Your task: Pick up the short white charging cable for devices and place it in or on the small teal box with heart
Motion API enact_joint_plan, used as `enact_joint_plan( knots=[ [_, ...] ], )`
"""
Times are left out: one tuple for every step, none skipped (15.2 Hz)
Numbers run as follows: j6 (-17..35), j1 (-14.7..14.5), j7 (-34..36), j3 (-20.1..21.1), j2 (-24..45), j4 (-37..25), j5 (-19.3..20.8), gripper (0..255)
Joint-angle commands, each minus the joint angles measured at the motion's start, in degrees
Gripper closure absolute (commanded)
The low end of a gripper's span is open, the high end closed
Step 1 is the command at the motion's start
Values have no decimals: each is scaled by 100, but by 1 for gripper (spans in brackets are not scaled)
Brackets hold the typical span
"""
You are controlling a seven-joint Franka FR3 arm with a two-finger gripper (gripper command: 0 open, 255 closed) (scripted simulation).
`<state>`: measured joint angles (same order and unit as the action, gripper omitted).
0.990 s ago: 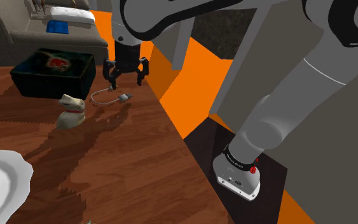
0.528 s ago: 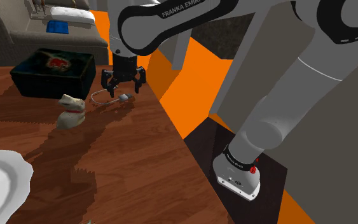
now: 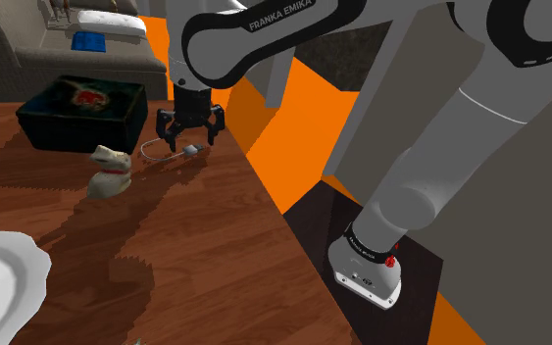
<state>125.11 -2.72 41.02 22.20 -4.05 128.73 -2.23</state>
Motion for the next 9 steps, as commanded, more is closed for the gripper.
enact_joint_plan(
  knots=[
    [0,0,0,0,0,0,0,255],
    [0,0,0,0,0,0,0,255],
    [-1,1,-1,-1,-1,1,0,255],
    [-6,1,-10,-4,-19,12,-8,255],
    [-12,1,-12,-4,-27,14,-12,255],
    [-14,1,-12,-4,-25,11,-11,255],
    [-23,0,-10,-3,-25,1,-12,255],
    [-28,2,-18,-6,-38,9,-17,255],
    [-24,2,-19,-7,-40,14,-18,255]
  ],
)
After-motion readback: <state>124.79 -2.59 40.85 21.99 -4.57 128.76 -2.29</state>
